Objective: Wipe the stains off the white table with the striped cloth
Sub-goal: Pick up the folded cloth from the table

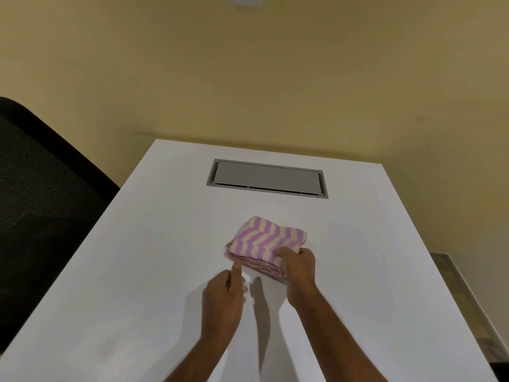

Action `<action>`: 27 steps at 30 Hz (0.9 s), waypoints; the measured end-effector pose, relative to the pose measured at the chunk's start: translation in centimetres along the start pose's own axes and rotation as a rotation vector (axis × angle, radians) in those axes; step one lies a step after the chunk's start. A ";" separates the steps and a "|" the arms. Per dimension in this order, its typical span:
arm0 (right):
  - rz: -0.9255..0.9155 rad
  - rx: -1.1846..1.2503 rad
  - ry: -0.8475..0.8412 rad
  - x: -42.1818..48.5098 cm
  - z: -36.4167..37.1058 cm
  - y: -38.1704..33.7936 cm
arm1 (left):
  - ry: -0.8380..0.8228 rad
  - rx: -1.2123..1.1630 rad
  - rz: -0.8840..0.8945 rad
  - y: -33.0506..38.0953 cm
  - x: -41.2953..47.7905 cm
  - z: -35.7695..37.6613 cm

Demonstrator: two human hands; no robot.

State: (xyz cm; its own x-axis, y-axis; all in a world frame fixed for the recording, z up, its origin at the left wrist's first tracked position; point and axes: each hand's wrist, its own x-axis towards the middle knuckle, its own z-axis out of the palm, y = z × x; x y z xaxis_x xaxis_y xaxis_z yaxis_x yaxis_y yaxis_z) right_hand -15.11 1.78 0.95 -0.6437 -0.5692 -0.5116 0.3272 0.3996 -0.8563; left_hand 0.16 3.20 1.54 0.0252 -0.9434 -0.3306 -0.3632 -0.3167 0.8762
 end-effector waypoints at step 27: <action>-0.199 -0.443 -0.115 -24.2 -12.2 7.1 | -0.230 -0.900 -0.533 -2.7 -17.3 -7.4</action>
State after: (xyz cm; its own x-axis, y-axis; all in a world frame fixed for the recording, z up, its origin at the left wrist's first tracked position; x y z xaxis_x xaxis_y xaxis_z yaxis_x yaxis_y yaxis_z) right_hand -5.65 27.14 8.09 -0.5751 -0.7309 -0.3674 -0.1356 0.5281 -0.8383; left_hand 7.58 19.66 7.47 -0.2325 -0.6504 -0.7231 0.4653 -0.7273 0.5046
